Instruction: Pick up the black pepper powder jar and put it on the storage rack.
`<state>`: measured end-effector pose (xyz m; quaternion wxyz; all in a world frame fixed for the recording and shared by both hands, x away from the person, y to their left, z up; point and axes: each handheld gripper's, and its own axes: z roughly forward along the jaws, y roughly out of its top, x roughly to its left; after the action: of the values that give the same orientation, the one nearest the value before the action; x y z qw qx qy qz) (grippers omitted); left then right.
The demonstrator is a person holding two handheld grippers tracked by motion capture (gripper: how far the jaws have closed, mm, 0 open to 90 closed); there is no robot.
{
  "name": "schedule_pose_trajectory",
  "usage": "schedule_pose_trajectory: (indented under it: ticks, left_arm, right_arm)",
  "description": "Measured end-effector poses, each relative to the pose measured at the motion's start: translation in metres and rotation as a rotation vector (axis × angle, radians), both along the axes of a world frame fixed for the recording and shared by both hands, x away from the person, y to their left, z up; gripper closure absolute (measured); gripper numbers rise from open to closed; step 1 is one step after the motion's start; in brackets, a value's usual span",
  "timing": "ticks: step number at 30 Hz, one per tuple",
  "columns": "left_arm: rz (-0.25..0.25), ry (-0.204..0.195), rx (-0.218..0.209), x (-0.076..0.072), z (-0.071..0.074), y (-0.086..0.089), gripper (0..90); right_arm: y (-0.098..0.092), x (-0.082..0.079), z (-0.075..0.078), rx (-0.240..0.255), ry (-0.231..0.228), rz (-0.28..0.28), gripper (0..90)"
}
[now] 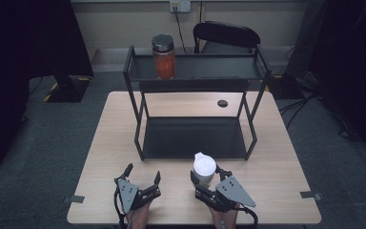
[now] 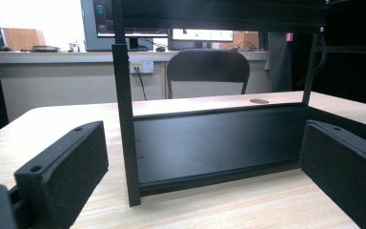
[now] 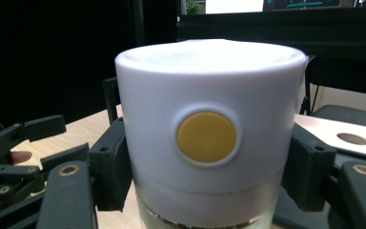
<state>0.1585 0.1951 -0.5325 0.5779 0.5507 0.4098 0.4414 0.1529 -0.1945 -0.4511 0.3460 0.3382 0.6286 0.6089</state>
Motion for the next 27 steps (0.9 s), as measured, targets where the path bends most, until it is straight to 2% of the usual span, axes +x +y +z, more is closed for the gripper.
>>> schedule_pose_trajectory:
  ticks: [7, 21, 22, 27]
  left_arm:
    - [0.000, 0.000, 0.000, 0.000, 0.000, 0.000, 2.0]
    - [0.000, 0.000, 0.000, 0.000, 0.000, 0.000, 2.2]
    - [0.000, 0.001, 0.000, 0.000, 0.000, 0.000, 2.2]
    - [0.000, 0.000, 0.001, 0.000, 0.000, 0.000, 2.2]
  right_arm:
    - [-0.004, 0.006, 0.012, 0.010, -0.013, 0.012, 30.3]
    - [-0.002, 0.015, 0.042, -0.004, -0.048, 0.014, 30.4]
    - [-0.001, 0.018, 0.048, -0.005, -0.055, 0.012, 30.4]
    - [0.000, 0.023, 0.061, -0.003, -0.074, 0.014, 30.4]
